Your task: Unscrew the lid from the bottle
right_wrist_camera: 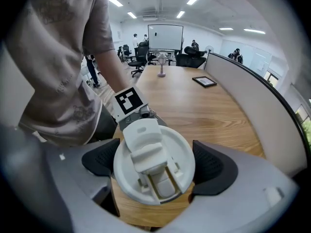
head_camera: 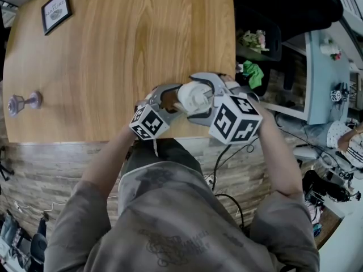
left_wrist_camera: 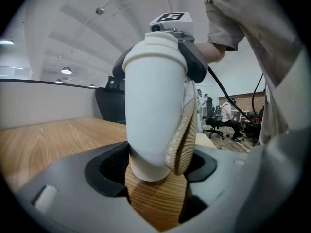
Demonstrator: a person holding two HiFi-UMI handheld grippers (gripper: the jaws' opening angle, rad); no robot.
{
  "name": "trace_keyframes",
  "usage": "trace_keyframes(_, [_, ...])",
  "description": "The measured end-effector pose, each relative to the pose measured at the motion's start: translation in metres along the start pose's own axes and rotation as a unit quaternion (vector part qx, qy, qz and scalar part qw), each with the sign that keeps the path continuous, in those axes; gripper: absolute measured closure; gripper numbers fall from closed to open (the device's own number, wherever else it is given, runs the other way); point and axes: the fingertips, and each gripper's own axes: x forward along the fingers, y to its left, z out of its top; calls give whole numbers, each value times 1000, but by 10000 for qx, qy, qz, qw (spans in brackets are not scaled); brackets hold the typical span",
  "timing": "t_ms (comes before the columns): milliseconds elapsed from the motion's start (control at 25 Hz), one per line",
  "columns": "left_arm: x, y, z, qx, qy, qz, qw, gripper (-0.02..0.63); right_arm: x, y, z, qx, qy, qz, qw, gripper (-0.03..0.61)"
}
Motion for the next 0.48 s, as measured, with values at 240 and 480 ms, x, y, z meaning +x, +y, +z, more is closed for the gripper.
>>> trace_keyframes(240, [0, 0, 0, -9, -10, 1, 10000, 313, 0, -2, 0, 91, 80, -82, 9999, 107])
trace_keyframes(480, [0, 0, -2, -30, 33, 28, 10000, 311, -5, -5, 2, 659, -252, -275, 9971, 107])
